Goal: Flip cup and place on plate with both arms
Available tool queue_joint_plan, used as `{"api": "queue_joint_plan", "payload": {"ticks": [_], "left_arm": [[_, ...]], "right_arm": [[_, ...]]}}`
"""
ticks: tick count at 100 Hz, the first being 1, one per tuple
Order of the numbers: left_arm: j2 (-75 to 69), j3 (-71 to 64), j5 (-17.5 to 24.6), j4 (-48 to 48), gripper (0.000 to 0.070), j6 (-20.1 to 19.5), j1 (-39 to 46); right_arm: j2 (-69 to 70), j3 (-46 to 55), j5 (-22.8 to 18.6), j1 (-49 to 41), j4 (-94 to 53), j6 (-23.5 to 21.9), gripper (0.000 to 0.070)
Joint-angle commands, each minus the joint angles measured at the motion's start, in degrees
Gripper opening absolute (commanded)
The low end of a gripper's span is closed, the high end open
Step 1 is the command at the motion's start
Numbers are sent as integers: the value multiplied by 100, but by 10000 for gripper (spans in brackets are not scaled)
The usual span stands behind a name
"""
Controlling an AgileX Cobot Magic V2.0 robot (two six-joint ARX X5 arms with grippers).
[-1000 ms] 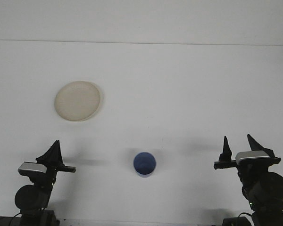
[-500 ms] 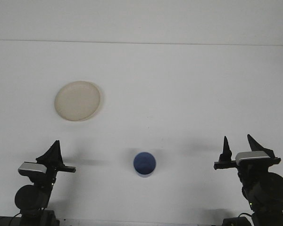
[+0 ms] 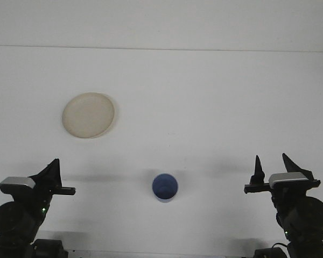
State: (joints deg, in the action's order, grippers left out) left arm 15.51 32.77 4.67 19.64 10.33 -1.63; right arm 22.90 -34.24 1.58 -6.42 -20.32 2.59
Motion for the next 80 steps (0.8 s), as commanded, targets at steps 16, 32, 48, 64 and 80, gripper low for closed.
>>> {"api": "queue_joint_plan", "payload": {"ticks": [16, 32, 48, 64, 80], "left_arm": [[1641, 1998, 748, 1360, 12, 9, 0], [2852, 3189, 807, 2835, 11, -404, 0], [3663, 3801, 804, 3654, 12, -645, 0], [3812, 3810, 804, 3620, 12, -638, 0], [3762, 3810, 802, 3587, 20, -621, 0]], "right_arm": [[2, -35, 4, -9, 57, 24, 488], [2, -35, 4, -9, 57, 24, 488], [2, -35, 4, -9, 57, 24, 488], [2, -35, 2, -9, 57, 24, 488], [2, -35, 2, -9, 57, 24, 488]]}}
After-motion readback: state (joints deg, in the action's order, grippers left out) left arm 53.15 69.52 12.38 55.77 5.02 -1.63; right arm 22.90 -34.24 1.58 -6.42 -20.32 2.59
